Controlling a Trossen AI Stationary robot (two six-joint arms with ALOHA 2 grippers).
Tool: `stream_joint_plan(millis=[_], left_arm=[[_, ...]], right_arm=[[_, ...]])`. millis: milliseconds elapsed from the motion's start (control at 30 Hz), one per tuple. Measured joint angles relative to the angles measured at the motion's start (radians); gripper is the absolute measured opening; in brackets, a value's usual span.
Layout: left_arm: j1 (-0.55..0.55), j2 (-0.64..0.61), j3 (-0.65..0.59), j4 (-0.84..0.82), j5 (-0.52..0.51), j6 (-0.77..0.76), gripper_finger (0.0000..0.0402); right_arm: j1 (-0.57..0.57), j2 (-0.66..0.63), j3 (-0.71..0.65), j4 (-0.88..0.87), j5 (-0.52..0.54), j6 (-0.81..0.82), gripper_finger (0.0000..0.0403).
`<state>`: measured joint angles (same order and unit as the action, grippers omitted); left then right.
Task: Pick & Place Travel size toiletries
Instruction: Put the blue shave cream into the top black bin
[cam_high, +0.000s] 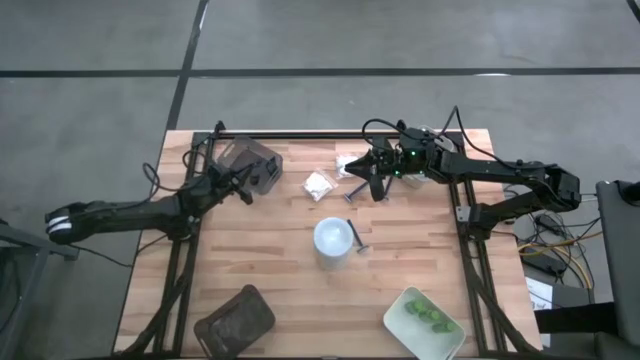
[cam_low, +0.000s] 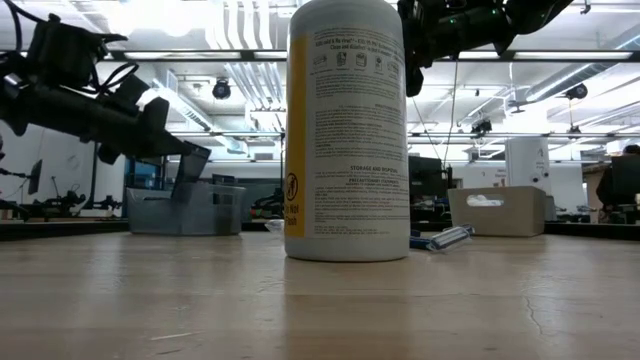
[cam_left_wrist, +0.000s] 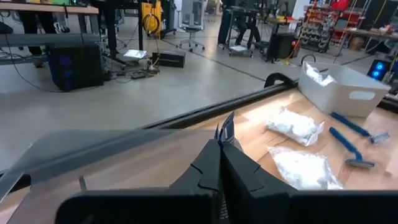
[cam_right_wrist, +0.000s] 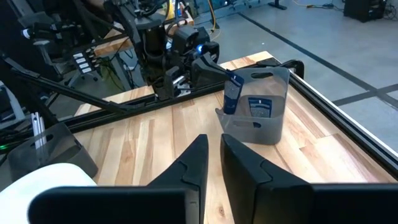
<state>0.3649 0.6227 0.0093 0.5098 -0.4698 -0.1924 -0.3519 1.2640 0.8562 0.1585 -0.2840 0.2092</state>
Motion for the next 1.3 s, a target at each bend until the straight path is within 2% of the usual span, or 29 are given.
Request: stream_joint_plan(millis=[133,367,600,1067,1300], left_arm=[[0.000,0.014,0.000,0.001,0.000,0.000,0.0007],[0.000,0.052,0.008,0.034,0.008,0.002,0.0004],[0.000,0.140,0.017,0.079,0.043,-0.006,0.0004],[0.000,0.317,0.029,0.257,0.036,0.042,0.0017],[0.000,0.386,0.029,0.270,0.036,0.041,0.0019]], right_arm=[[0.000,0.000,0.000,0.000,0.005,0.000,0.0039],[0.000,0.000,0.000,0.001,0.082,0.023,0.0053],[0.000,0.000,0.000,0.002,0.085,0.022,0.0066],[0.000,0.000,0.000,0.002,0.085,0.023,0.0086],[0.000,0.000,0.000,0.002,0.085,0.024,0.0083]])
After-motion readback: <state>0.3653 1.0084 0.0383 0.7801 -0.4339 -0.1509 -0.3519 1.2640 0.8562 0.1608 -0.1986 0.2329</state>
